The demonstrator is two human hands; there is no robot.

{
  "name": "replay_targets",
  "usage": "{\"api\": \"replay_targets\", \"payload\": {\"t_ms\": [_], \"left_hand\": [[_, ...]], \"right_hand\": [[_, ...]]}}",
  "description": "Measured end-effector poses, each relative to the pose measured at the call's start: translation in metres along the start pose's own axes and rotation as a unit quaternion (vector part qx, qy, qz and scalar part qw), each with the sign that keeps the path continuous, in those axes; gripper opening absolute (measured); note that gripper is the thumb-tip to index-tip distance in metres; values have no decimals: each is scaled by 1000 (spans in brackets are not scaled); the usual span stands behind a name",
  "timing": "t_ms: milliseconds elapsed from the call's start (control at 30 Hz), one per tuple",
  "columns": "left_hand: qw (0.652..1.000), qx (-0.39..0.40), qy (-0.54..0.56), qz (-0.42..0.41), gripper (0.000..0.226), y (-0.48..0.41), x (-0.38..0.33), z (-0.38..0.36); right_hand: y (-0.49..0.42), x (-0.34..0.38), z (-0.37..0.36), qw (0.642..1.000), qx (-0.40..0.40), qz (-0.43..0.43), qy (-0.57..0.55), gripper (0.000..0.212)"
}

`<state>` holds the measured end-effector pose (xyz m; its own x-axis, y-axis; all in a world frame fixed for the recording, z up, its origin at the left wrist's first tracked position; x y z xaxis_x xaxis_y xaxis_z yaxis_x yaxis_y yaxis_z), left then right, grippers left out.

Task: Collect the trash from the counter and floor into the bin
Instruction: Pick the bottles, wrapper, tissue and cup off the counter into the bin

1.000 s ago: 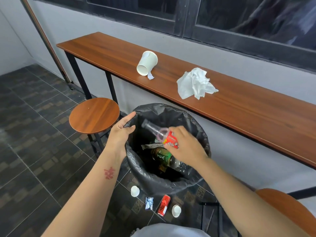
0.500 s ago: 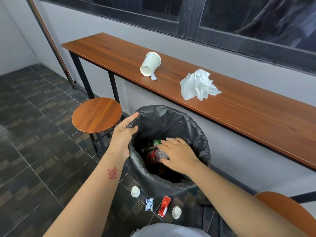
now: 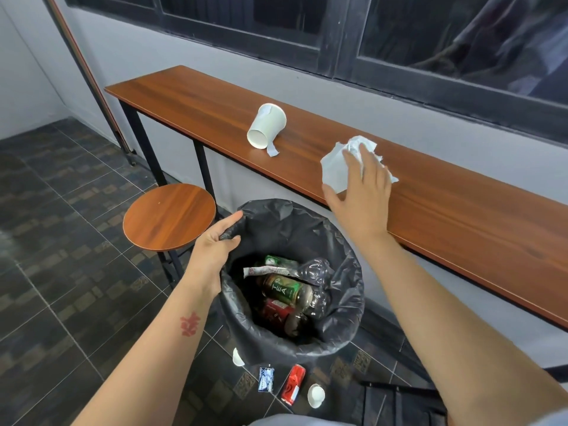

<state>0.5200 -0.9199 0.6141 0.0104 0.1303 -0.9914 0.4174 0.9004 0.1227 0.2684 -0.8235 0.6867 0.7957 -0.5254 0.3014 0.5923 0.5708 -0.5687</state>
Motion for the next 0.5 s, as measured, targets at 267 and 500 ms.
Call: {"api": "replay_targets", "payload": {"t_ms": [267, 500], "left_hand": [[1000, -6, 6, 9, 56, -21, 10, 5], [1000, -8, 6, 4, 57, -28, 13, 8]], "right_hand": [[-59, -40, -68, 953, 255, -153, 58, 71], [-59, -31, -57, 983, 160, -93, 1, 37]]}}
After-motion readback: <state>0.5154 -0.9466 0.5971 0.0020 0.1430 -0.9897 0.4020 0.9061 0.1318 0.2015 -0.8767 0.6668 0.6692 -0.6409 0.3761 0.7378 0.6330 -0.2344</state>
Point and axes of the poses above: each hand's wrist, its own y-axis away from the middle knuckle, its own z-axis out of the back of the hand, x = y × z, the point moved 6 cm from there along -y, towards the middle knuckle, and after that the axes turned 7 degrees about -z, right-handed, at the moved point
